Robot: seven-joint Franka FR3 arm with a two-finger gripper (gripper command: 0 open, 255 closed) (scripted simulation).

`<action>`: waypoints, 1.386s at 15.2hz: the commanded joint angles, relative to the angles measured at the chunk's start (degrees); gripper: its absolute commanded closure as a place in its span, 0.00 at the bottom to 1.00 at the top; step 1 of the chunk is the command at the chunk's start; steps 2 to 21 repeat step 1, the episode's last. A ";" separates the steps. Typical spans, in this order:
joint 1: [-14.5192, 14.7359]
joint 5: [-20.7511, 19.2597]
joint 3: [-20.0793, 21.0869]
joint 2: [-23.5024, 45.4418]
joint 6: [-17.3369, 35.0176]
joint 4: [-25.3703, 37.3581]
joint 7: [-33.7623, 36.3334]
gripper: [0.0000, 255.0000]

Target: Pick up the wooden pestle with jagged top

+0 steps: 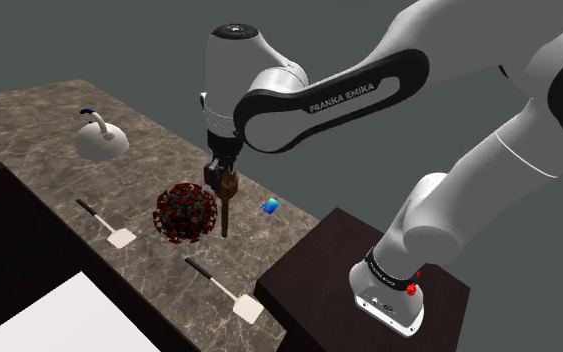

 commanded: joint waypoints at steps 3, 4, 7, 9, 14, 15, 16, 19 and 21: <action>0.06 0.12 0.01 -0.21 -0.52 0.31 -0.04 1.00; 0.06 0.12 0.01 -0.21 -0.52 0.31 -0.04 1.00; 0.06 0.12 0.01 -0.21 -0.52 0.31 -0.04 1.00; 0.06 0.12 0.01 -0.21 -0.52 0.31 -0.04 1.00; 0.06 0.12 0.01 -0.21 -0.52 0.31 -0.04 1.00; 0.06 0.12 0.01 -0.21 -0.52 0.31 -0.04 1.00; 0.06 0.12 0.01 -0.21 -0.52 0.31 -0.04 1.00; 0.06 0.12 0.01 -0.21 -0.52 0.31 -0.04 1.00; 0.06 0.12 0.01 -0.21 -0.52 0.31 -0.04 1.00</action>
